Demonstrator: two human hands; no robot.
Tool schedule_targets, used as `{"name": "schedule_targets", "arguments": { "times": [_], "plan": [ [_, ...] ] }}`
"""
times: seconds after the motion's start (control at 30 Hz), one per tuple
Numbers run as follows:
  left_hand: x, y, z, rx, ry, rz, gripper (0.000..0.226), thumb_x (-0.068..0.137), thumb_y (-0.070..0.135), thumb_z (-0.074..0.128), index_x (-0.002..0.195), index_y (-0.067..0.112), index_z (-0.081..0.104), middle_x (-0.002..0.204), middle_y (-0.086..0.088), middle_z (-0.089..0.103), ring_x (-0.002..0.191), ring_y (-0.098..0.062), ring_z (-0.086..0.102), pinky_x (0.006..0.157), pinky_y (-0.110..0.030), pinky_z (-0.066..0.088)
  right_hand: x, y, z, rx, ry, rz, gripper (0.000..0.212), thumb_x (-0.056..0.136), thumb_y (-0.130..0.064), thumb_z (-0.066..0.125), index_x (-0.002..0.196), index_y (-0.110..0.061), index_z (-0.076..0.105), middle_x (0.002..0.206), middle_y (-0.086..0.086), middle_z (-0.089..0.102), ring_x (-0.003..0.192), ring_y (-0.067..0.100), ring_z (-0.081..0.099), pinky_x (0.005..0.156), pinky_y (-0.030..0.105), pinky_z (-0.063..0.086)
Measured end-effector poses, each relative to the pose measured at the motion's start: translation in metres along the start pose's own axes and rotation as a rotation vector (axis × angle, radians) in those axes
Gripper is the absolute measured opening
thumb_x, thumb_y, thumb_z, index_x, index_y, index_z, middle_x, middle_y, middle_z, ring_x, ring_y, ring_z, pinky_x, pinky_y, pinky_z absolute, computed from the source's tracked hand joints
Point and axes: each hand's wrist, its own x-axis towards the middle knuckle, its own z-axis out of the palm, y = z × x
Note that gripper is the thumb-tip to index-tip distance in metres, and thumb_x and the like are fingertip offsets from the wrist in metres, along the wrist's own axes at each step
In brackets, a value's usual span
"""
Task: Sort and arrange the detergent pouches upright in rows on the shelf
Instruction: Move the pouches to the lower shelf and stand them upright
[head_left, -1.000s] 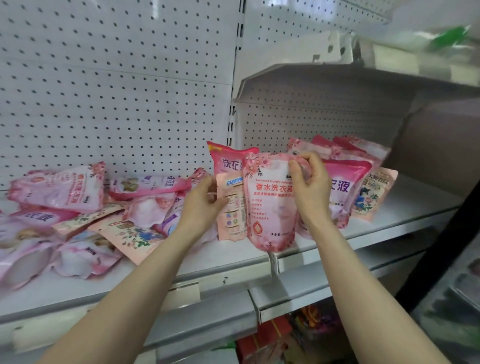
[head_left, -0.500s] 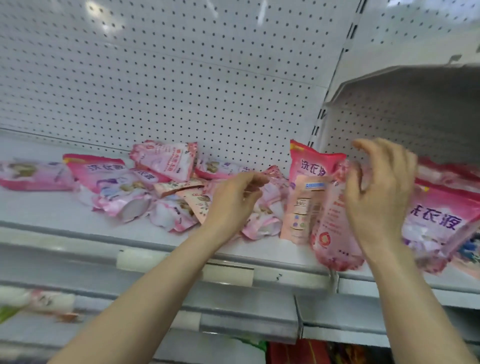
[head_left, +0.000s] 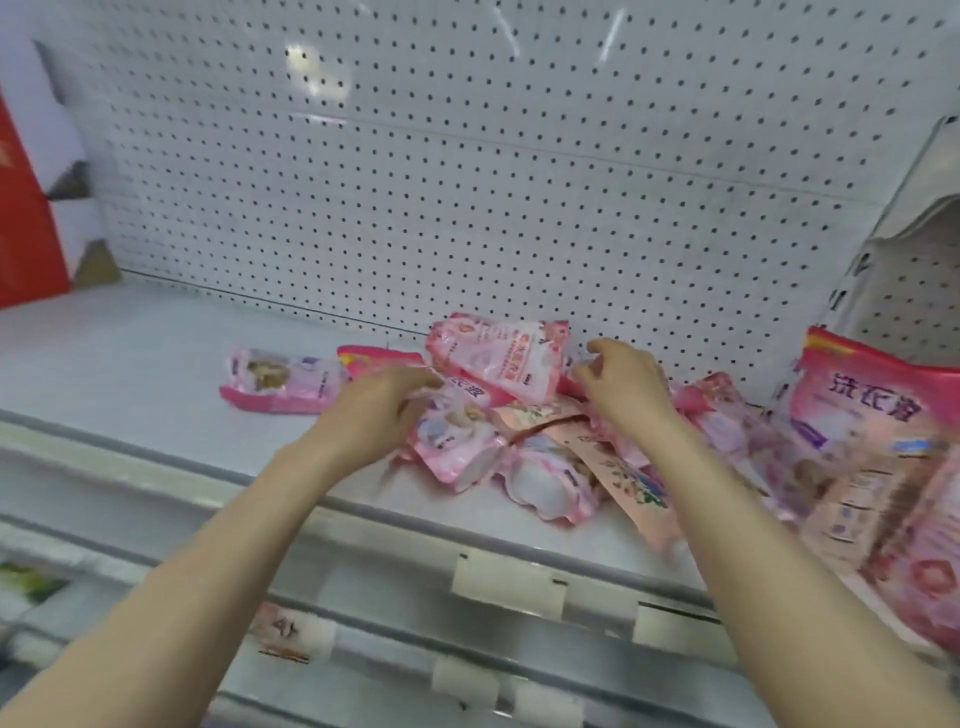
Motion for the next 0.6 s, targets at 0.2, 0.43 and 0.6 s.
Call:
{"name": "schedule_targets", "arguments": {
  "times": [0.2,0.43,0.6],
  "plan": [
    [0.018,-0.044,-0.014,0.069,-0.376,0.248,0.07,0.075,0.054,0.071,0.139,0.038,0.047,0.148,0.016,0.04,0.133,-0.005,0.038,0.108,-0.026,0.032,0.062,-0.032,0.048,-0.188,-0.287,0.314,0.026,0.091,-0.033,0.061,0.097,-0.008,0.057,0.092,0.006,0.063,0.087,0.026,0.06,0.068,0.028,0.042],
    [0.03,-0.048,-0.004,0.123,-0.041,0.575,0.031,0.074,0.037,0.068,0.104,0.03,0.069,0.105,0.011,0.07,0.098,-0.014,0.064,0.078,-0.029,0.048,0.085,-0.07,0.044,0.095,0.123,0.165,0.014,0.097,-0.017,0.049,0.107,-0.013,0.059,0.098,0.006,0.065,0.082,0.03,0.065,0.078,0.044,0.054],
    [0.049,-0.063,-0.016,-0.072,0.107,0.366,0.022,0.086,0.043,0.055,0.101,0.038,0.071,0.091,0.006,0.074,0.087,-0.022,0.067,0.069,-0.032,0.046,0.102,-0.112,0.024,0.201,0.251,-0.012,0.013,0.103,-0.018,0.047,0.099,-0.014,0.059,0.096,0.005,0.065,0.057,0.02,0.066,0.038,0.014,0.044]
  ]
}}
